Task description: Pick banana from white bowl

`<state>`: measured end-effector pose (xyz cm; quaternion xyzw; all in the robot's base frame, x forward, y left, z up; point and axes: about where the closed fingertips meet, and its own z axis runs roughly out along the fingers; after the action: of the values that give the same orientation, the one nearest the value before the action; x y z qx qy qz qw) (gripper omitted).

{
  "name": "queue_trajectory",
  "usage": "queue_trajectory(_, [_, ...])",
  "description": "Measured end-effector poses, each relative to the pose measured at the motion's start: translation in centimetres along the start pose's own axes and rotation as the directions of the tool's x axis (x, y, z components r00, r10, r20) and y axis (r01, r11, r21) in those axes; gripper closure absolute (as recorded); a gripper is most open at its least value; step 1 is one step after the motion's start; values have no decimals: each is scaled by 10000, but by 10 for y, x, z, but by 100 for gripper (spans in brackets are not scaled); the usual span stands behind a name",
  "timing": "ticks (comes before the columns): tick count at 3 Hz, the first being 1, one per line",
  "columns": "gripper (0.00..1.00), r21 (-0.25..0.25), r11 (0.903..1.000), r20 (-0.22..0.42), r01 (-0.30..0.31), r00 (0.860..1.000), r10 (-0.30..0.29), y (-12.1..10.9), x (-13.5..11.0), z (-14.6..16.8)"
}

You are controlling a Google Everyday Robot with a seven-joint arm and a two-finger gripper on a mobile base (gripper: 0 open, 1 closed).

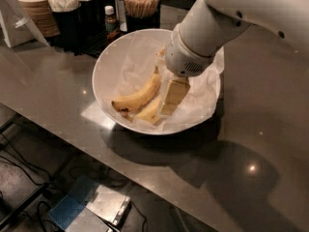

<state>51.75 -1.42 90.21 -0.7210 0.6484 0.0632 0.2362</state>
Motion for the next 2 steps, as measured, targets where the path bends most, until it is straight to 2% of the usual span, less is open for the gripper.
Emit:
queue_trajectory(1, [13,-404,9982,-213,442,9988,-451,-1,-7,11])
queue_trajectory(2, [13,-1093,9905,-570,838,9943,-904,-6,-9,34])
